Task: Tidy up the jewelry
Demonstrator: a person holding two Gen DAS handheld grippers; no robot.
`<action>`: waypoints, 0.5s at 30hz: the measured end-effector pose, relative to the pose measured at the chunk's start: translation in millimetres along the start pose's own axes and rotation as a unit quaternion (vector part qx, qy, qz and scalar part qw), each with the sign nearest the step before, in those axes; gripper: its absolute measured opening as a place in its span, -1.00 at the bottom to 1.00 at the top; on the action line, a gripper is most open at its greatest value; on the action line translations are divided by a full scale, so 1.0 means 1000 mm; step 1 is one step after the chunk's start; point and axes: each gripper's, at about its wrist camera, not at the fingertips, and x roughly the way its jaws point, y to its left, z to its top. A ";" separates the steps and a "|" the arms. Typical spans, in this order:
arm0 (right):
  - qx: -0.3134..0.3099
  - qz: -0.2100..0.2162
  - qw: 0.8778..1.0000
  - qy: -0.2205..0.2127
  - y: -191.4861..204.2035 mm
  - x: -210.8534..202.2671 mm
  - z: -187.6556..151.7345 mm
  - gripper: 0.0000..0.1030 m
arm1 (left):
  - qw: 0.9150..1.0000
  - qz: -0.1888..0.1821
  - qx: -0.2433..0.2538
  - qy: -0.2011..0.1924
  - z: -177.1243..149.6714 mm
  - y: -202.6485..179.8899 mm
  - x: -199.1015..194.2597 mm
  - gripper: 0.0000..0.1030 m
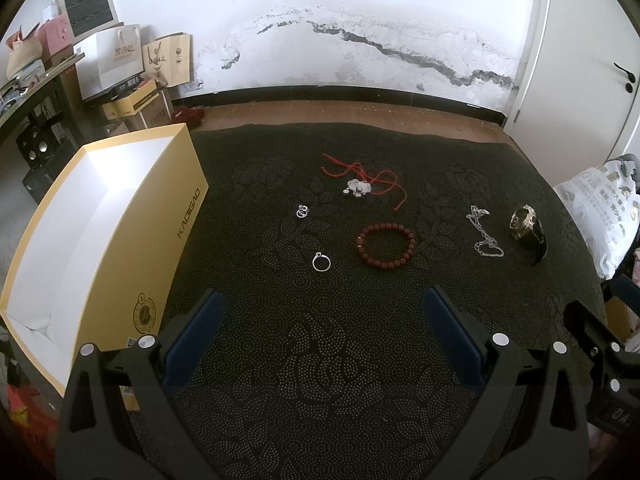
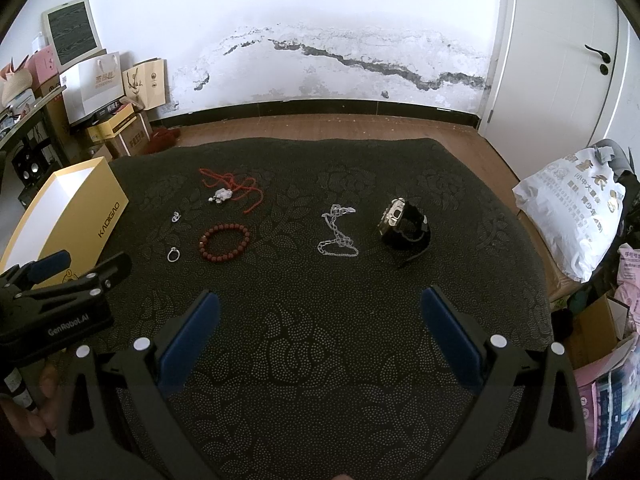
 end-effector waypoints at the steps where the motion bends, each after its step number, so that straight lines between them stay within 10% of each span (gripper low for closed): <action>1: 0.000 0.000 1.000 -0.001 0.000 0.000 0.000 0.89 | 1.000 0.000 0.000 0.000 0.000 0.000 0.000 0.88; 15: 0.000 -0.001 1.000 0.000 -0.001 0.000 0.000 0.89 | 1.000 0.001 0.000 0.001 0.000 0.000 0.000 0.88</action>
